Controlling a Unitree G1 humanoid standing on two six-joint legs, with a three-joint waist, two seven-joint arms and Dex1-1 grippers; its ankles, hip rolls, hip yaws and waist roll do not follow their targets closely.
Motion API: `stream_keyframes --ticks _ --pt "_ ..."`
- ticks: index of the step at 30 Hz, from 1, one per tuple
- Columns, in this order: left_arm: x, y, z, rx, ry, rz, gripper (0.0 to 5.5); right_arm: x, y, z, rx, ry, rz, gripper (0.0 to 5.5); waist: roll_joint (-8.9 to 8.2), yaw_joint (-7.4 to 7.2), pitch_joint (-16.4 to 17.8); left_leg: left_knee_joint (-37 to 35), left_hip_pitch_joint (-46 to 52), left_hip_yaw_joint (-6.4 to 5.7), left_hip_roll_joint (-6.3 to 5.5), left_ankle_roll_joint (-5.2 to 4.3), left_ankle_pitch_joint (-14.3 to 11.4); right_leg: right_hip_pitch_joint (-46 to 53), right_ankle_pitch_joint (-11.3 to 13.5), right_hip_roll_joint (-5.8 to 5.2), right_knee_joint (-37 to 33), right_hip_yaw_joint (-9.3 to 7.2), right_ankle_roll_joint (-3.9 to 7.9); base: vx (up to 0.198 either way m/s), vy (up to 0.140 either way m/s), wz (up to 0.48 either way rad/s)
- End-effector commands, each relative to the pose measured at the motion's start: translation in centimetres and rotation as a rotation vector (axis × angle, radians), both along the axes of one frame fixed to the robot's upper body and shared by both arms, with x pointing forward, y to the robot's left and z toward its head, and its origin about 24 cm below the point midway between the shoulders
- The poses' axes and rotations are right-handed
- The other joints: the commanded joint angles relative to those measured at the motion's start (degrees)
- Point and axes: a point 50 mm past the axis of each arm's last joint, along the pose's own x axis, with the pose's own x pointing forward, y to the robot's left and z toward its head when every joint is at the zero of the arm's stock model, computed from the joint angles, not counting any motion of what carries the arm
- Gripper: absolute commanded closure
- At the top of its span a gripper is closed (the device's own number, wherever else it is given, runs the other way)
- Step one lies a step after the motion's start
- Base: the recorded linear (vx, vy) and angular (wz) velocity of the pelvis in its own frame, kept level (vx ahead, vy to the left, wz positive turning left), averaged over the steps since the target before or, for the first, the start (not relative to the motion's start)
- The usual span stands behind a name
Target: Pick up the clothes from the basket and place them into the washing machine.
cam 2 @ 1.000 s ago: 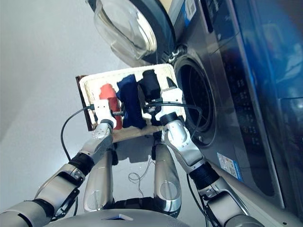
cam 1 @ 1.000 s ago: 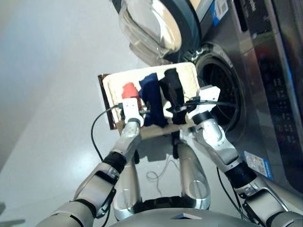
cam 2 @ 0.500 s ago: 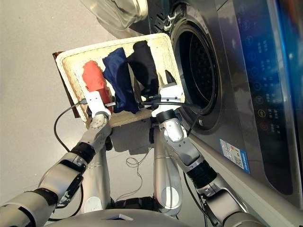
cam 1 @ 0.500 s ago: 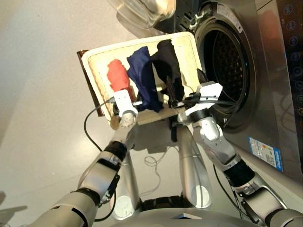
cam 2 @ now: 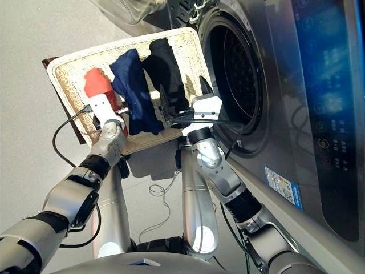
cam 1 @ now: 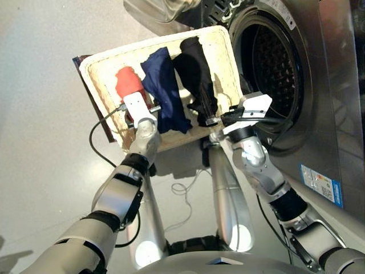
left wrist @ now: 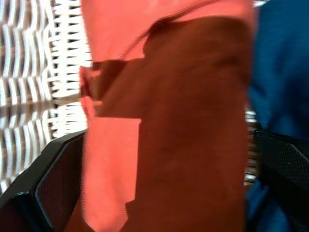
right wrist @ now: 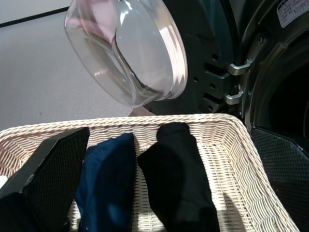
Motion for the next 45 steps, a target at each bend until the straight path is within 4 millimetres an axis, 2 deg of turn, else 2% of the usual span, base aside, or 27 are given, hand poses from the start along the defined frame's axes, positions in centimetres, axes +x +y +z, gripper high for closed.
stream_keyframes --ticks 1,7,8,9,10,17,20,21,22,24,30,33,35,37,40,43,45 --pt "0.5 0.5 0.8 0.0 -0.014 0.044 0.0 -2.2 0.0 3.6 0.122 -0.186 0.087 0.0 -0.34 -0.77 -0.64 7.12 -0.73 0.54 -0.96 1.21 -7.25 -1.17 -2.37 0.15 0.69 0.56 0.85 0.0 0.0 0.0" --pt "0.5 1.3 0.5 0.013 0.018 0.051 0.0 -2.3 -0.3 3.8 0.134 -0.188 0.093 0.0 -0.27 -0.85 -0.64 7.65 -1.4 0.46 -0.93 1.28 -7.38 -2.1 -2.3 0.25 1.05 0.9 1.02 0.0 0.0 0.0" --pt "0.4 1.3 0.4 0.013 0.022 0.049 2.31 -2.3 -0.3 3.8 0.136 -0.186 0.095 0.0 -0.29 -0.87 -0.64 7.76 -1.52 0.48 -0.91 1.31 -7.43 -2.31 -2.33 0.27 1.27 0.96 1.03 0.0 0.0 0.0" --pt "0.4 1.4 0.3 0.012 0.027 0.049 3.73 -2.2 -0.4 3.8 0.138 -0.185 0.095 0.0 -0.32 -0.88 -0.64 7.94 -1.61 0.54 -0.89 1.35 -7.5 -2.46 -2.29 0.23 1.43 1.01 1.01 0.0 0.0 0.0" --pt "0.4 1.5 0.2 0.016 0.029 0.048 5.41 -2.2 -0.4 3.8 0.141 -0.184 0.094 0.0 -0.34 -0.89 -0.64 8.19 -1.8 0.51 -0.88 1.33 -7.55 -2.48 -2.22 0.15 1.5 1.01 1.04 0.0 0.0 0.0" --pt "0.2 1.1 -0.3 0.017 0.039 0.033 5.5 -2.1 -0.4 3.7 0.157 -0.163 0.103 0.0 -0.35 -0.9 -0.64 7.71 -1.21 0.6 -1.08 1.43 -7.28 -2.07 -1.96 0.13 1.23 1.21 1.08 0.0 0.0 0.0" --pt "0.0 0.4 -0.4 0.021 0.026 0.006 5.5 -2.0 -0.4 3.8 0.157 -0.161 0.102 0.0 -0.2 -0.84 -0.64 6.57 -0.4 0.82 -1.31 1.44 -6.86 -1.28 -1.62 0.06 0.42 1.31 1.04 0.0 0.0 0.0" --pt "0.0 0.1 -0.2 0.03 0.007 0.002 5.5 -1.9 -0.5 3.7 0.156 -0.16 0.096 0.0 -0.15 -0.81 -0.64 5.9 -0.09 0.9 -1.46 1.44 -6.51 -1.03 -1.25 0.0 -0.18 1.27 1.02 -0.1 0.0 -0.016" --pt "0.1 -0.2 0.4 0.045 -0.026 -0.002 5.5 -1.8 -0.5 3.8 0.152 -0.159 0.09 0.0 -0.16 -0.69 -0.64 4.52 -0.65 1.28 -1.64 1.69 -4.26 -1.71 0.9 -0.07 -1.53 1.34 0.83 -0.098 -0.004 -0.003" --pt "-0.3 -1.2 1.3 0.117 -0.106 -0.031 5.5 -1.7 -0.5 3.7 0.146 -0.162 0.069 0.0 -0.11 -0.38 -0.64 2.5 0.8 1.51 -1.94 1.68 -3.42 -0.51 1.64 -0.11 -3.13 1.19 0.88 -0.043 -0.004 -0.003" --pt "-2.8 -2.5 2.2 0.183 -0.293 -0.112 5.5 -1.5 -1.4 3.5 0.176 -0.143 0.051 0.0 0.38 1.24 -0.64 -5.73 6.98 2.48 -3.5 1.69 -0.57 5.72 4.19 -0.69 -10.34 0.78 1.34 0.0 0.0 0.0" --pt "-4.1 -2.4 2.8 0.243 -0.37 -0.13 5.5 -1.5 -1.5 3.6 0.176 -0.15 0.053 0.0 0.56 2.01 -0.64 -9.71 10.85 2.86 -4.21 1.79 0.58 9.32 5.3 -1.22 -13.68 0.37 1.64 0.054 0.018 0.015" --pt "-5.1 -1.9 3.9 0.307 -0.457 -0.13 5.5 -1.4 -1.6 3.6 0.179 -0.142 0.062 0.0 0.48 2.71 -0.64 -12.45 13.98 3.37 -4.65 1.97 1.26 12.06 5.85 -1.39 -15.77 0.4 1.99 0.06 0.036 -0.032" --pt "-6.1 -1.1 4.2 0.358 -0.504 -0.13 5.5 -1.3 -1.7 3.4 0.193 -0.116 0.084 0.0 0.21 3.27 -0.64 -14.92 17.16 4.02 -5.05 2.29 1.72 14.57 6.35 -1.57 -17.34 0.42 2.36 0.074 0.046 -0.036" --pt "-7.5 -0.7 5.8 0.516 -0.619 -0.172 5.5 -1.4 -1.9 3.5 0.196 -0.114 0.126 0.0 -0.05 3.96 -0.64 -19.11 22.03 4.83 -6.14 2.22 2.92 18.93 7.35 -2.12 -20.66 0.65 2.95 0.076 0.026 -0.068" --pt "-8.7 -1.4 7.0 0.71 -0.722 -0.288 5.5 -1.5 -2.1 3.9 0.165 -0.124 0.174 0.0 0.56 4.7 -0.64 -22.76 26.47 4.55 -7.4 2.09 4.18 23.76 8.16 -2.9 -24.03 -0.32 3.57 0.07 0.01 0.038" --pt "-9.4 -1.5 7.3 0.77 -0.755 -0.333 5.5 -1.8 -1.8 4.3 0.16 -0.13 0.224 0.0 0.58 4.85 -0.64 -24.88 28.82 4.75 -7.96 2.24 4.77 25.43 8.98 -2.98 -25.58 -0.43 3.86 0.041 0.041 0.117"
